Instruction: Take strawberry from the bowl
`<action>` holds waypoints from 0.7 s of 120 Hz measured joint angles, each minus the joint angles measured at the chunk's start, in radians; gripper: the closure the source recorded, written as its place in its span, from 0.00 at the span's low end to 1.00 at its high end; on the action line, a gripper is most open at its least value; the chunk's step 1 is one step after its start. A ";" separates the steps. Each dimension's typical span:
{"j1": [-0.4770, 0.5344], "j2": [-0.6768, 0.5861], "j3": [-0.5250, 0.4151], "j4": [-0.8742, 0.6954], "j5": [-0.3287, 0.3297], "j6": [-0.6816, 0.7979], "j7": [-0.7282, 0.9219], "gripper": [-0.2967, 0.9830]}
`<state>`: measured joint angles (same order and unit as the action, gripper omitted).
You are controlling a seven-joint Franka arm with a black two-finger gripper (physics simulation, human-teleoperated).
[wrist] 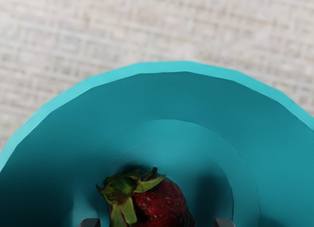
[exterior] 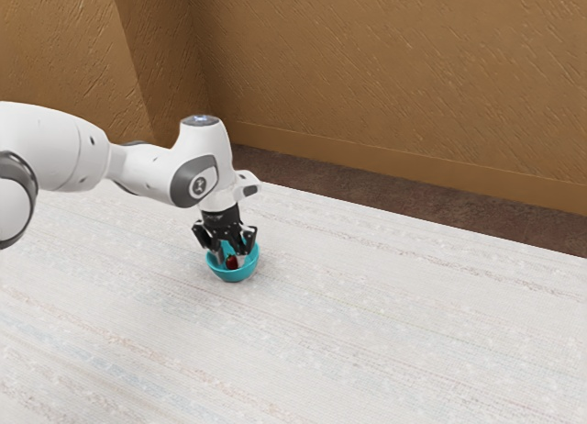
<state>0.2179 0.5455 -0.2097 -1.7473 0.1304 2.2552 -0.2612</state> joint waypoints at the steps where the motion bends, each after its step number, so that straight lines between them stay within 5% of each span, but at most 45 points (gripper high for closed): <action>1: 0.000 0.001 0.000 0.001 0.000 0.000 0.000 0.57; 84: 0.000 0.043 0.000 0.043 -0.001 0.001 -0.001 0.64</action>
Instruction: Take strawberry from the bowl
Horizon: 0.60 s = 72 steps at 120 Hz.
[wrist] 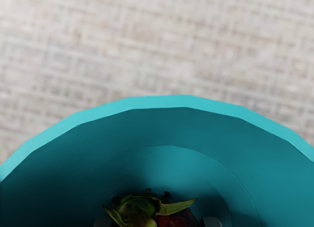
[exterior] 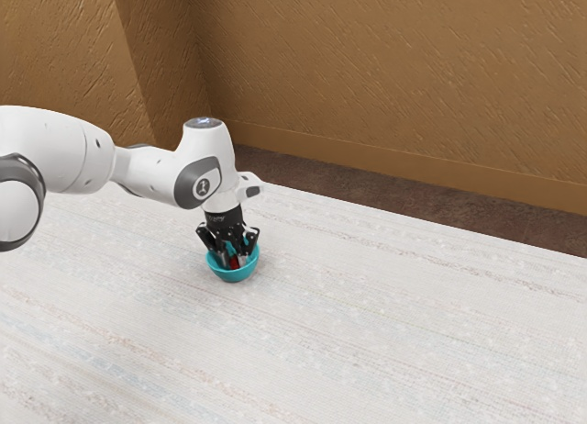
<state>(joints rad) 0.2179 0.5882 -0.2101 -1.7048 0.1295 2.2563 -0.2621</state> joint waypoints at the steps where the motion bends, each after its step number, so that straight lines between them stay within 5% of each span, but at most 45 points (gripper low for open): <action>1: 0.000 0.000 0.000 0.000 0.000 0.000 0.000 0.65; 72: 0.002 -0.117 -0.013 -0.034 0.014 -0.007 -0.024 0.75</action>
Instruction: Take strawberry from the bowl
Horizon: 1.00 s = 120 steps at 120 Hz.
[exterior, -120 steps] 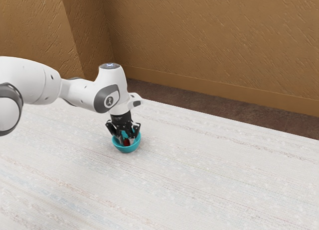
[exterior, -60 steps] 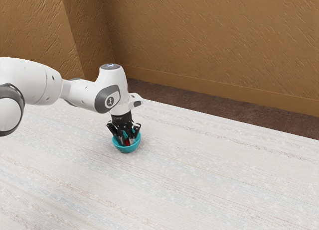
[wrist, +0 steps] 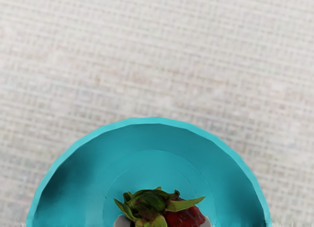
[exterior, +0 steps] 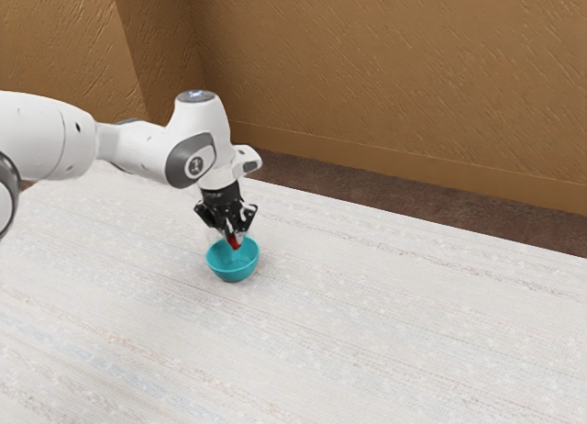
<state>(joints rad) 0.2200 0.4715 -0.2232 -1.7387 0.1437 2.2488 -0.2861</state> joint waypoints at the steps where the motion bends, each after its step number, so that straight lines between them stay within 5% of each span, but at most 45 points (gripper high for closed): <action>1: 0.000 -0.003 -0.003 -0.001 0.000 0.000 0.000 0.75; 37: -0.007 -0.036 -0.139 0.007 -0.008 -0.020 -0.013 0.76; 84: -0.045 0.099 -0.172 0.052 -0.007 -0.005 -0.028 0.76; 104: -0.049 0.085 -0.175 0.056 -0.012 0.004 -0.019 0.51; 120: -0.050 -0.058 -0.175 0.042 -0.015 -0.019 -0.011 0.38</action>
<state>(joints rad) 0.1704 0.4135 -0.3978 -1.6970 0.1292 2.2299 -0.2974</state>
